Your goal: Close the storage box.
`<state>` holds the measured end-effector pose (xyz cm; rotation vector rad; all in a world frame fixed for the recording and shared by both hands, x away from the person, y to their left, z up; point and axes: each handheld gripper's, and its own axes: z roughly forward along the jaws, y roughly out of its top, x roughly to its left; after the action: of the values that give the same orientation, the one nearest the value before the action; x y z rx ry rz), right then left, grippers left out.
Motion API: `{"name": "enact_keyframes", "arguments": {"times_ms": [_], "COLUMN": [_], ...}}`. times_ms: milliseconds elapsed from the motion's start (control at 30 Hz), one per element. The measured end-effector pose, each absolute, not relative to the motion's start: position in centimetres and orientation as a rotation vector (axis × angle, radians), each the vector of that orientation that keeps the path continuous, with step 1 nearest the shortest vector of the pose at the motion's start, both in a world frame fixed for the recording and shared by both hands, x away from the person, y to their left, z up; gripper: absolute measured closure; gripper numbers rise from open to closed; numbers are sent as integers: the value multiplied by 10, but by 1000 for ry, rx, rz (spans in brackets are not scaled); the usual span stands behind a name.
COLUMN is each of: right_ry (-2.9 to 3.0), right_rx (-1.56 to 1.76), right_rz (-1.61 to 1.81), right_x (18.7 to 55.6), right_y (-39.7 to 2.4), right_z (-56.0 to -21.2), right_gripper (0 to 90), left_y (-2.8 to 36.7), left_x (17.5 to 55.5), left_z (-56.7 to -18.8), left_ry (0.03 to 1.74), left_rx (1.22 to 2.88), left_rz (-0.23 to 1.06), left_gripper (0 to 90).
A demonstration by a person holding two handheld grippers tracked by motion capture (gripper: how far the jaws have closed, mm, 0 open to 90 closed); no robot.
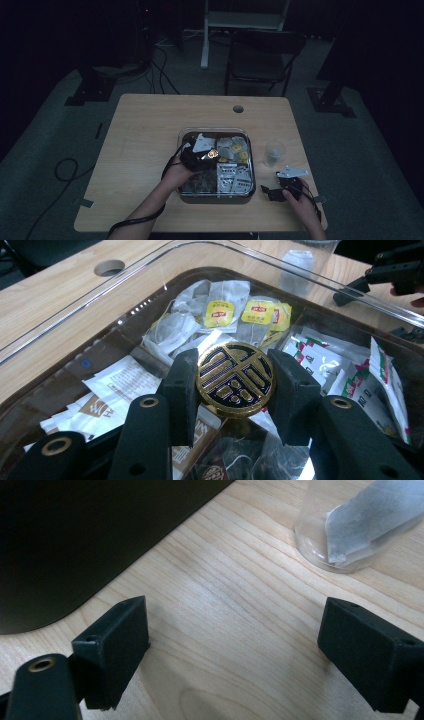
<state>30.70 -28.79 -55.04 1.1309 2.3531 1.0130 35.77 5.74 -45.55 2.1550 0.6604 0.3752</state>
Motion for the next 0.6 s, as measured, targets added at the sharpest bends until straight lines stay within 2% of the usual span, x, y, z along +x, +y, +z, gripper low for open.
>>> {"name": "enact_keyframes", "arguments": {"times_ms": [367,600], "right_ry": [2353,2355], "right_rx": [1129,1127], "right_rz": [1014,1015], "right_x": [307,307], "right_y": [-288,-288], "right_z": [-551,-550], "right_gripper": [125,125], "left_y": [47,48], "left_x": [362,368], "left_z": [-465,-473], "left_ry": [667,679], "left_rx": [2184,2207], "left_rz": [385,345], "left_gripper": [596,596]}}
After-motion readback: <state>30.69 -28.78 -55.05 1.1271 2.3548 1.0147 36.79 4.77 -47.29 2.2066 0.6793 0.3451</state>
